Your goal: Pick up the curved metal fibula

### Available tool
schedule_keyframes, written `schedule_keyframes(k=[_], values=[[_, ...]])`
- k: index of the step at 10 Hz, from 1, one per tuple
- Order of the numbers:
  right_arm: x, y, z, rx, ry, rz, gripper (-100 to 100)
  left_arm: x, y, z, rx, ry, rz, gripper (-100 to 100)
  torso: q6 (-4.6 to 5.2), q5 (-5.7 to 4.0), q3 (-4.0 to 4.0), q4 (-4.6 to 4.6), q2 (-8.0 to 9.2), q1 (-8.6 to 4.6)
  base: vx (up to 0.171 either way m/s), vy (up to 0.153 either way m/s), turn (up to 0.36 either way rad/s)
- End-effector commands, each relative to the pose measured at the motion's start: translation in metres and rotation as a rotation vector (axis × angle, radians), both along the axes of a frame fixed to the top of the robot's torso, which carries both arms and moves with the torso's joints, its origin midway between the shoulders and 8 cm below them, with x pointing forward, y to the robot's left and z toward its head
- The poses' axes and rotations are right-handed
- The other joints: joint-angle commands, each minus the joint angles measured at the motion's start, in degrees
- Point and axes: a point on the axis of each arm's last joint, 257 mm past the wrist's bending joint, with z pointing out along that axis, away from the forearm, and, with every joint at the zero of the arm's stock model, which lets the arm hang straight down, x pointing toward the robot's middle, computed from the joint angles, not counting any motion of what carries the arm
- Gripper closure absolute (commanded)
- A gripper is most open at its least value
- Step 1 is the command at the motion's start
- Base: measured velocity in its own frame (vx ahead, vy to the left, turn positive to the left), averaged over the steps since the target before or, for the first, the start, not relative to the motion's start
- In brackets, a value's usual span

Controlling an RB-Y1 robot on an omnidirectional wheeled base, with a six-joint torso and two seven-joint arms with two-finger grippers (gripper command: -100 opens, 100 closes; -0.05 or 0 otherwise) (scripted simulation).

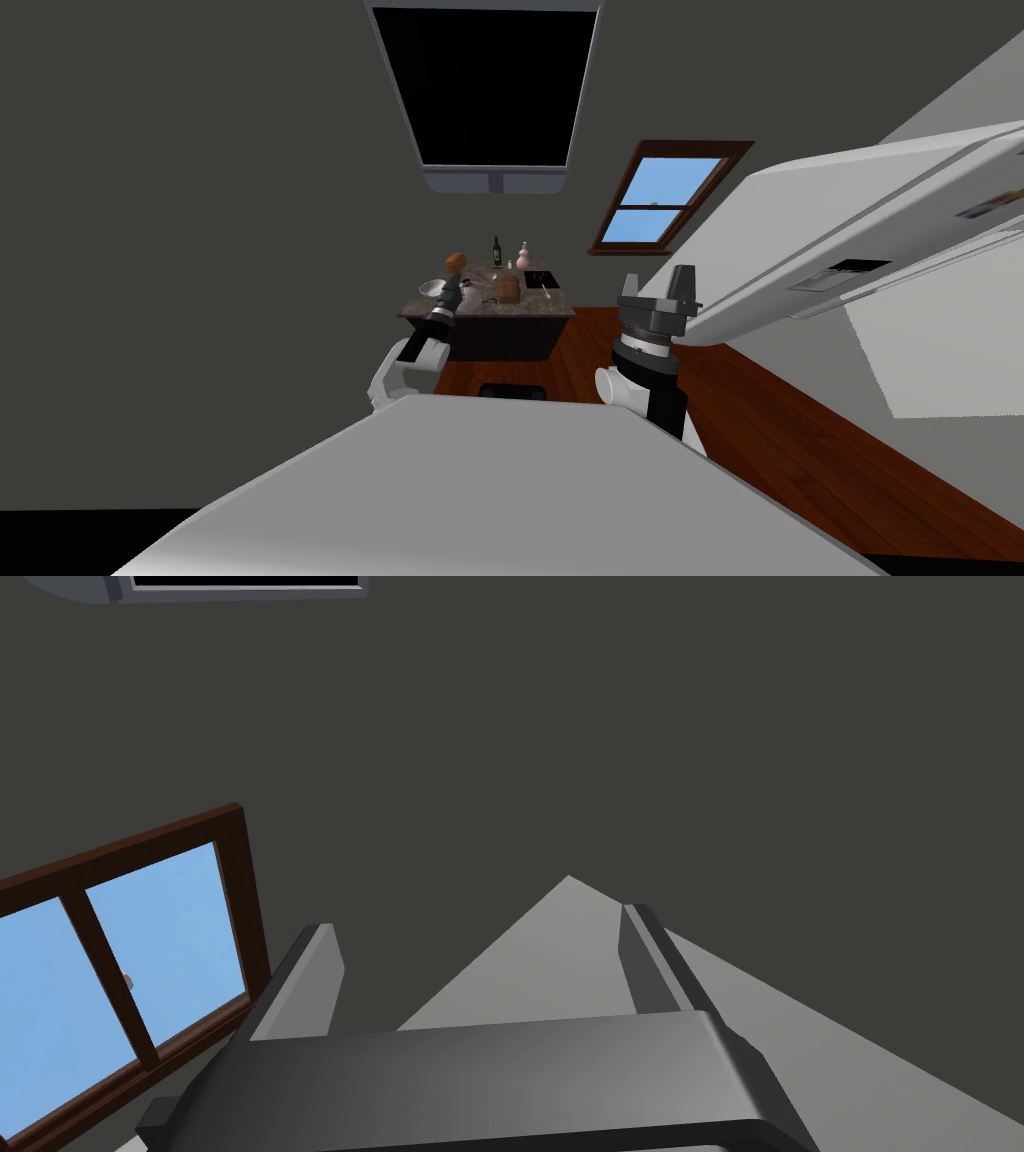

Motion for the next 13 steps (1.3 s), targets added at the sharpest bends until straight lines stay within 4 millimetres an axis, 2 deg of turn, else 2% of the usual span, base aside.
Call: schedule_keyframes(k=[1, 5, 13], values=[[0.000, 0.000, 0.000, 0.000, 0.000, 0.000, 0, 0.005, 0.000, -0.008, 0.006, 0.038, 0.007, -100, 0.00, 0.00, 0.00, 0.00, 0.00, 0.00, 0.023, -0.033, -0.053], [0.000, 0.000, 0.000, 0.000, 0.000, 0.000, 0, 0.012, 0.003, -0.026, 0.009, 0.115, 0.026, -100, 0.00, 0.00, -0.02, -0.01, -0.04, -0.01, 0.019, -0.023, -0.019], [0.000, 0.000, 0.000, 0.000, 0.000, 0.000, 0, 0.028, 0.016, -0.074, 0.004, 0.321, 0.080, -100, 0.00, -0.01, -0.08, -0.03, -0.13, -0.06, 0.037, -0.033, -0.014]])
